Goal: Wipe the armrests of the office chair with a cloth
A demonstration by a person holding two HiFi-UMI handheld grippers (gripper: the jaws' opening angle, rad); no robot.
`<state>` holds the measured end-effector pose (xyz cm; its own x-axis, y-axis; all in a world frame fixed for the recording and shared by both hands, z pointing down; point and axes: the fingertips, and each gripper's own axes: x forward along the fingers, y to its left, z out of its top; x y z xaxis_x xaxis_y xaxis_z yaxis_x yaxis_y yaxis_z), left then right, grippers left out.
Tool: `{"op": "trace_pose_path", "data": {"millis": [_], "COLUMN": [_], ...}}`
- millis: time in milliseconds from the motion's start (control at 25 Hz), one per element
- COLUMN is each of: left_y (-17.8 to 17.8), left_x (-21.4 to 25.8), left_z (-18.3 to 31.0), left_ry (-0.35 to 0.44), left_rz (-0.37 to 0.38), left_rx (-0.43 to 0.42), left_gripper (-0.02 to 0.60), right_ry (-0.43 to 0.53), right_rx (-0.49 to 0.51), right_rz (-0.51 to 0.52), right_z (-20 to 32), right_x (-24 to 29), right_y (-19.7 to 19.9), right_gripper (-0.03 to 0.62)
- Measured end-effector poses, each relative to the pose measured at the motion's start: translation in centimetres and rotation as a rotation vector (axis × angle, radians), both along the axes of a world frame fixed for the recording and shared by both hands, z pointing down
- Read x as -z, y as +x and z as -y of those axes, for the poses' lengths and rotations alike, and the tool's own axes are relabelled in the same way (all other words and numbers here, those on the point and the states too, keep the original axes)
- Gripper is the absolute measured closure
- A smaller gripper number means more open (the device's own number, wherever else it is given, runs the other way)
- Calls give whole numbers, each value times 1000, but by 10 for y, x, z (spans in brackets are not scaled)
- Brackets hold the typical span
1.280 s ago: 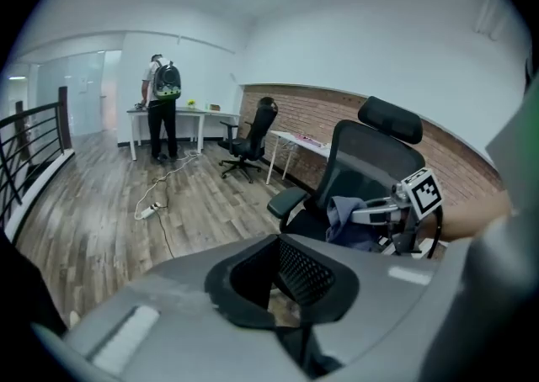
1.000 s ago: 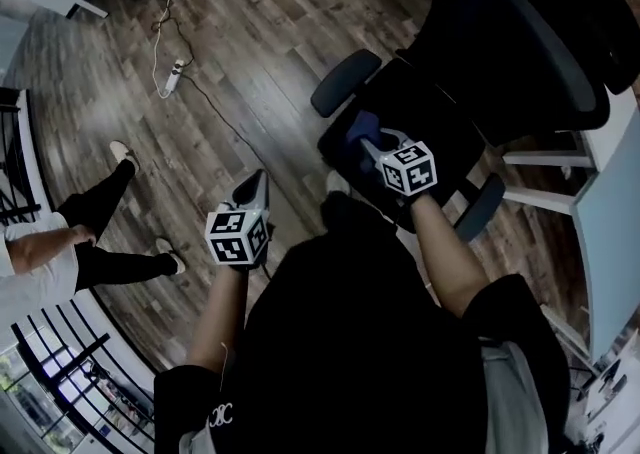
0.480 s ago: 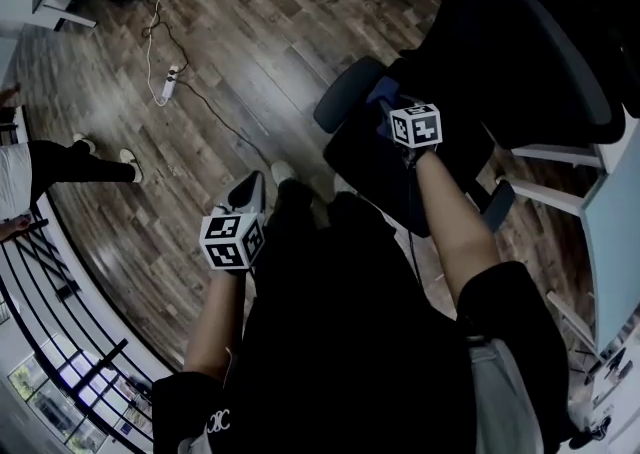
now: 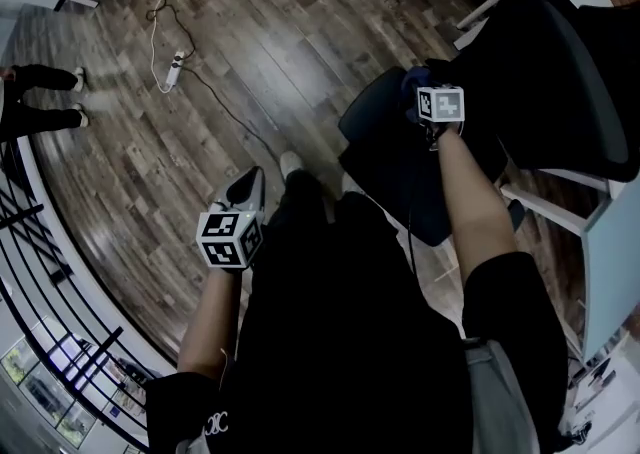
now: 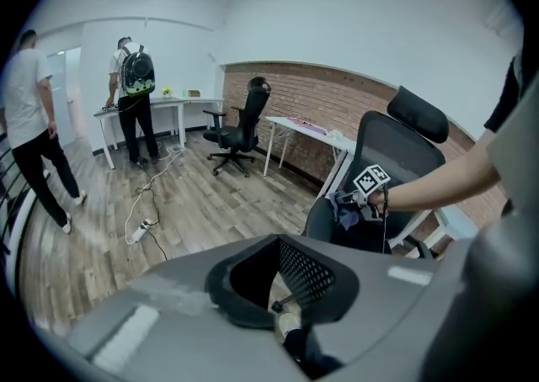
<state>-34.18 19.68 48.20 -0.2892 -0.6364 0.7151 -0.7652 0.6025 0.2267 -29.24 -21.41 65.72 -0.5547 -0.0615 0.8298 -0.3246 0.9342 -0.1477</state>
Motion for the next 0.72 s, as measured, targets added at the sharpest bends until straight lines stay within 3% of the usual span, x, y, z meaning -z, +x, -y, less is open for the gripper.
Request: {"op": "trace_pose_path", "data": {"millis": [280,720], "left_y": [-13,-3], "left_x": [-7,-4], "left_z": [-4,20], "left_ry": [10,53], "left_rz": [-27,-27], "left_rx": [17,-1], "left_gripper": [575,575], "right_ry": [-30,-187], "right_rx": [34,291], "right_rz": [-22,-23], "right_z": [-33,-162], "right_x": [-9,-21], "right_y": [4,37], "right_gripper": [517,517]}}
